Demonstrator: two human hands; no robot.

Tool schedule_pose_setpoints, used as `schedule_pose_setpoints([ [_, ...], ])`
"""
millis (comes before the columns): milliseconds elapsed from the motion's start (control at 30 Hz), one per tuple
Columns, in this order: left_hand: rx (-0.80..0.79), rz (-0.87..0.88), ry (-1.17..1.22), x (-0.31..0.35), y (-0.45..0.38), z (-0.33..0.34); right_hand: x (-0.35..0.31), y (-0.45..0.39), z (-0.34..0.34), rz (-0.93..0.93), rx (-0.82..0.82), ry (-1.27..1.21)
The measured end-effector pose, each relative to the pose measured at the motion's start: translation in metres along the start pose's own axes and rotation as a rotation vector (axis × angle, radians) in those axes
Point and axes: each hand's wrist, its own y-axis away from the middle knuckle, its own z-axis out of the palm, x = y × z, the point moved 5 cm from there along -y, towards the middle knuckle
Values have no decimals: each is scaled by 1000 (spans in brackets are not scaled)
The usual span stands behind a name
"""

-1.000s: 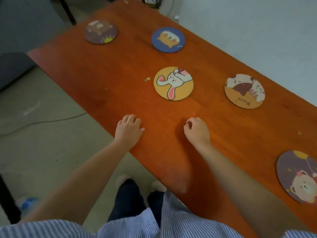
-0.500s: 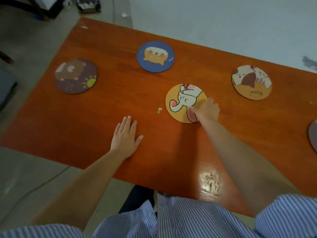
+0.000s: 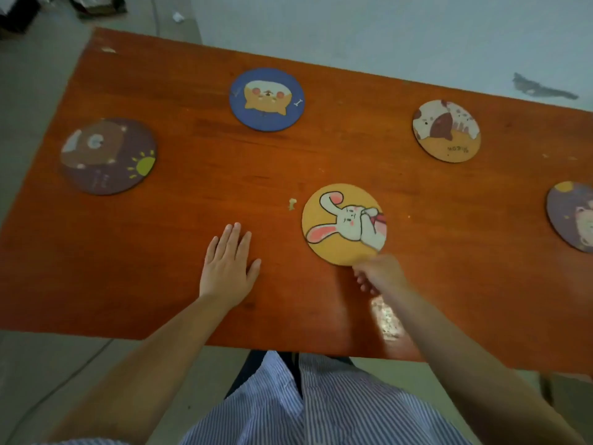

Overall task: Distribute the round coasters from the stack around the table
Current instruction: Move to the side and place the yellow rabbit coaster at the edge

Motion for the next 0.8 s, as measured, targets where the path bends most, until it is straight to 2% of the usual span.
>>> schedule_pose_setpoints([
  [33, -13, -3, -5, 1, 1, -1, 10, 14, 18, 14, -127, 68],
  [100, -32, -27, -17, 4, 1, -5, 18, 27, 34, -29, -243, 136],
  [167, -14, -41, -29, 13, 1, -14, 3, 20, 19, -219, -88, 181],
  [233, 4, 10, -33, 34, 0, -21, -22, 9, -10, -445, 201, 292],
  [300, -45, 37, 37, 60, 0, -21, -43, -5, -26, -550, 338, 355],
  [367, -143, -41, 176, 82, 0, -16, -57, -20, -29, -525, 301, 443],
  [433, -218, -223, 416, 96, 0, -12, -67, -29, -30, -509, 274, 450],
  [533, -180, -440, 672, 105, -3, -9, -67, -31, -38, -481, 271, 423],
  [700, -63, -473, 744, 113, -16, -15, -29, -18, -65, -398, 230, 440],
  [800, -39, -411, 772, 120, -28, -15, 5, -14, -71, -297, 124, 256],
])
